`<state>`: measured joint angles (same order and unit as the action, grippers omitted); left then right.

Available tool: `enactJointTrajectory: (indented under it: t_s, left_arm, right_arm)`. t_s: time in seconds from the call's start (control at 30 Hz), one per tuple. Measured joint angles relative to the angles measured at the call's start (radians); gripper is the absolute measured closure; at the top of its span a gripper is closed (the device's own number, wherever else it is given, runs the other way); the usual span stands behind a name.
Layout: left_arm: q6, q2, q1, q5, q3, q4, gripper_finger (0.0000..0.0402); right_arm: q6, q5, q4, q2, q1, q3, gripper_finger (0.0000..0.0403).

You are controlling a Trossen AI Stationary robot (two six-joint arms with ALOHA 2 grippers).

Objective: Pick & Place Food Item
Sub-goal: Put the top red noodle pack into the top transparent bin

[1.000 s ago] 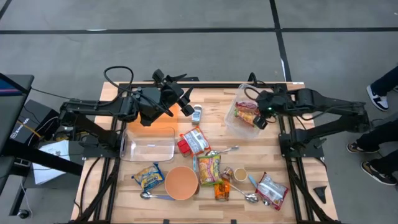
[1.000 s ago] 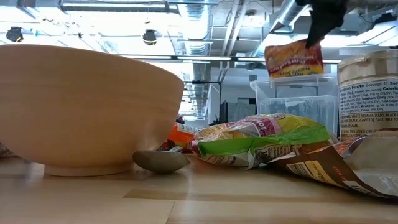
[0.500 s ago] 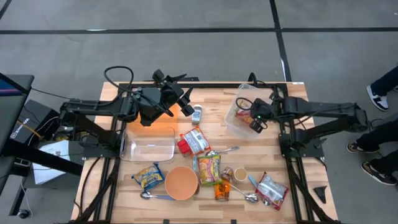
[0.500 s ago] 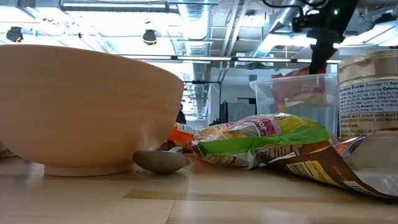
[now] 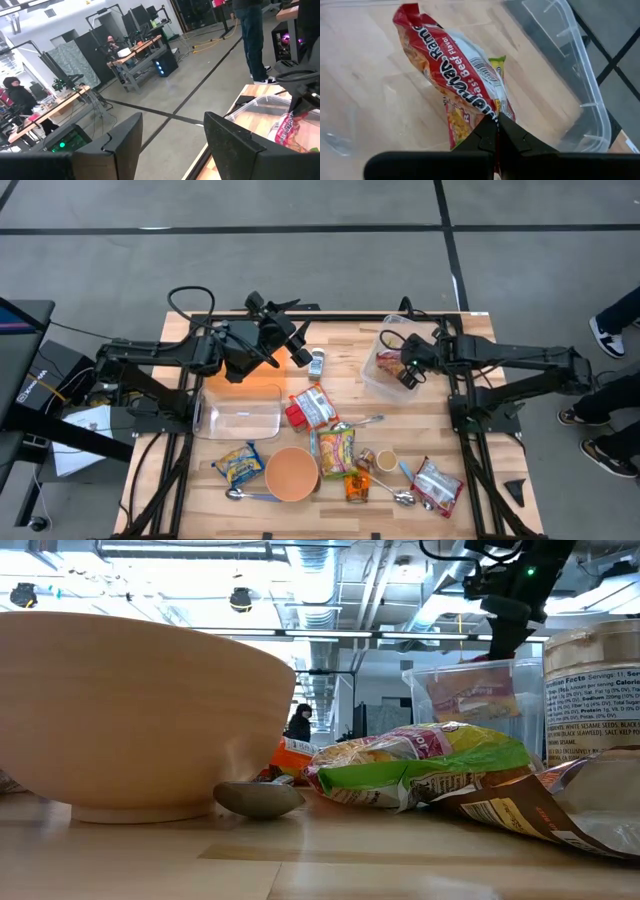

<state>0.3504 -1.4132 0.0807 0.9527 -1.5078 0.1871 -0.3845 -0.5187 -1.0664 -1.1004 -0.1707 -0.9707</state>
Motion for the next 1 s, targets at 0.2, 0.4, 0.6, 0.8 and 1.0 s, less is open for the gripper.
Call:
enactJointTrajectory:
  t_s: [0.2, 0.4, 0.6, 0.8, 1.0]
  left_arm:
    - [0.0, 0.0, 0.0, 0.0, 0.0, 0.001, 0.0198]
    - [0.0, 0.0, 0.0, 0.0, 0.0, 0.015, 0.0198]
    - [0.0, 0.0, 0.0, 0.0, 0.0, 0.015, 0.0198]
    - [0.0, 0.0, 0.0, 0.0, 0.0, 0.015, 0.0198]
    - [-0.001, 0.0, -0.004, 0.0, 0.0, 0.015, 0.0198]
  right_arm:
    - [0.029, 0.046, 0.004, 0.001, -0.007, 0.0, 0.0397]
    - [0.029, 0.104, 0.009, 0.002, 0.016, 0.0, 0.0345]
    - [-0.005, 0.103, 0.01, 0.003, 0.037, 0.0, 0.027]
    - [-0.061, 0.115, 0.061, 0.074, 0.037, 0.0, 0.0212]
    - [-0.139, 0.28, 0.086, 0.144, -0.045, -0.001, 0.0205]
